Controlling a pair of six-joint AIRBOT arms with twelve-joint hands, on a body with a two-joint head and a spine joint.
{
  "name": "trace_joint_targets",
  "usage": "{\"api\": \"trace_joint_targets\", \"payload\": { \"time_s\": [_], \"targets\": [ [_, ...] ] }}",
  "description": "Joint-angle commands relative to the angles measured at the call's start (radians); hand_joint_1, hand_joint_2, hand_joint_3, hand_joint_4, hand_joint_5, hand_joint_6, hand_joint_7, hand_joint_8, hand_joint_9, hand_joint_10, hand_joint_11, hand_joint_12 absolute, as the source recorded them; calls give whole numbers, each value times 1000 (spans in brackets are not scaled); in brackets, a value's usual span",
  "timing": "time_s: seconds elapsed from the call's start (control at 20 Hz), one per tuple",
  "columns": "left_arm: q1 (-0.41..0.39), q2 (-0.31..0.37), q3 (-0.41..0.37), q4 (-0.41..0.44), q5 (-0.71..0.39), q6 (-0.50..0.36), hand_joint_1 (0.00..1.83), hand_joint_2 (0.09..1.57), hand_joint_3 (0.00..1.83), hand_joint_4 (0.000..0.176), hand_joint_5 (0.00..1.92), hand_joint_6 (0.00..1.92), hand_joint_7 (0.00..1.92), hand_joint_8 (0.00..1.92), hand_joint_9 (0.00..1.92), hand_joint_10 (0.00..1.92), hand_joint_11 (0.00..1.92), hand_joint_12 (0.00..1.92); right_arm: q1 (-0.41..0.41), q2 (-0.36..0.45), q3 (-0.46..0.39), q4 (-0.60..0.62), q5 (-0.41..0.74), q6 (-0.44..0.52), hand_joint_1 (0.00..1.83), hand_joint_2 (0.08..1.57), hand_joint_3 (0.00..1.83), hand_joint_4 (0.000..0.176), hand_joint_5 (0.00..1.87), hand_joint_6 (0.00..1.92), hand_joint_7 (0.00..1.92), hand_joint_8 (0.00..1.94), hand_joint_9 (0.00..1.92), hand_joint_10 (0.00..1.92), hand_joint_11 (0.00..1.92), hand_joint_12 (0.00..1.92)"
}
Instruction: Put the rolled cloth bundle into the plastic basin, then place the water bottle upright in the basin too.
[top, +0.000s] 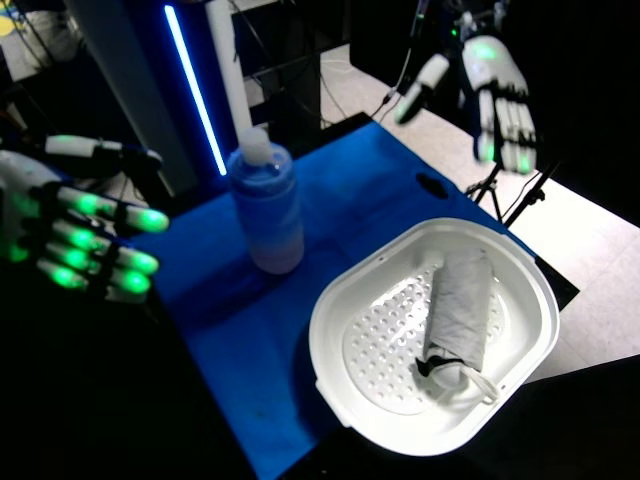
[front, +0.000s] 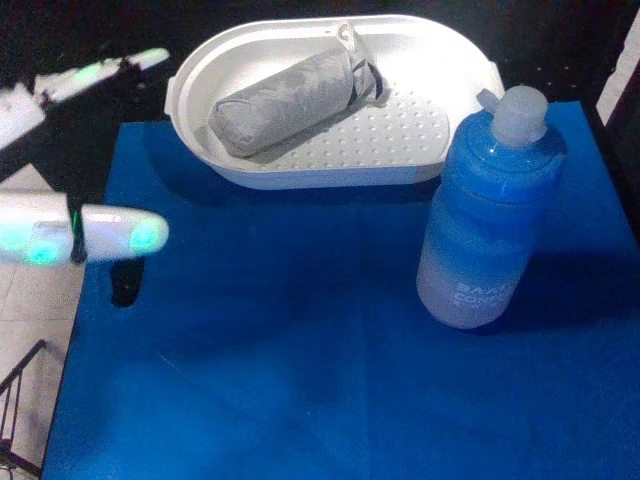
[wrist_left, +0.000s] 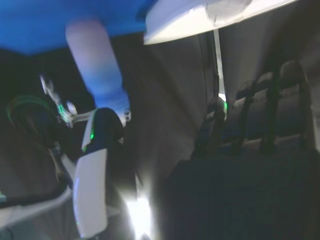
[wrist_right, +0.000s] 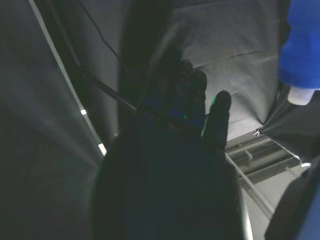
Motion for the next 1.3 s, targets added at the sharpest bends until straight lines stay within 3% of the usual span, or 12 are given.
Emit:
{"api": "trace_joint_targets", "payload": {
  "time_s": [0.0,0.05,0.1,0.25,0.35,0.45,0.5,0.55,0.65,1.1,1.25],
  "targets": [
    [20,15,-21,-32,-205,-10,567,870,0,176,31,8,0,0,0,0,0,0,13,2,11,6,123,13,642,902,0,176,103,3,232,6,267,10,97,478],
    [44,20,-36,-47,-230,-10,553,873,0,157,53,14,5,2,0,0,0,0,20,2,18,4,122,22,660,892,0,176,109,4,241,8,241,0,79,470],
    [77,22,-53,-71,-264,-10,539,868,0,168,43,7,0,0,0,0,0,0,32,1,28,1,121,37,671,891,0,176,121,7,240,5,236,0,64,467],
    [130,23,-73,-108,-310,-11,570,870,0,176,44,4,7,3,0,0,0,0,88,-1,58,-21,77,64,626,918,5,176,107,0,207,0,183,0,20,464],
    [144,22,-76,-118,-317,-15,609,875,2,176,43,2,18,5,0,0,0,0,185,1,87,-74,-2,78,647,936,9,176,149,13,210,1,162,0,0,451],
    [171,22,-82,-135,-330,-19,561,875,1,176,43,0,38,9,14,5,60,28,258,-9,106,-121,-57,79,676,946,2,176,162,3,192,3,109,4,0,312],
    [183,23,-84,-143,-337,-24,554,886,5,161,54,4,44,9,18,6,65,31,300,-15,115,-148,-85,79,666,946,0,176,157,0,173,0,100,2,0,280],
    [191,23,-84,-149,-340,-29,546,875,0,173,57,5,46,8,18,5,67,34,340,-23,125,-176,-116,83,661,942,0,176,155,0,174,1,118,9,0,278],
    [206,18,-86,-162,-345,-30,580,867,0,176,72,5,51,5,20,3,78,44,445,-46,147,-266,-209,86,674,941,2,176,164,0,172,4,121,4,0,200],
    [214,5,-88,-170,-346,-32,566,881,2,174,80,1,73,2,55,3,71,63,508,-102,163,-273,-210,100,723,927,3,176,147,3,138,2,142,0,133,195],
    [219,-1,-88,-170,-344,-41,548,872,0,152,86,2,82,4,59,3,56,62,509,-164,228,-272,-207,252,674,917,0,176,162,2,122,0,145,1,206,216]
  ]
}}
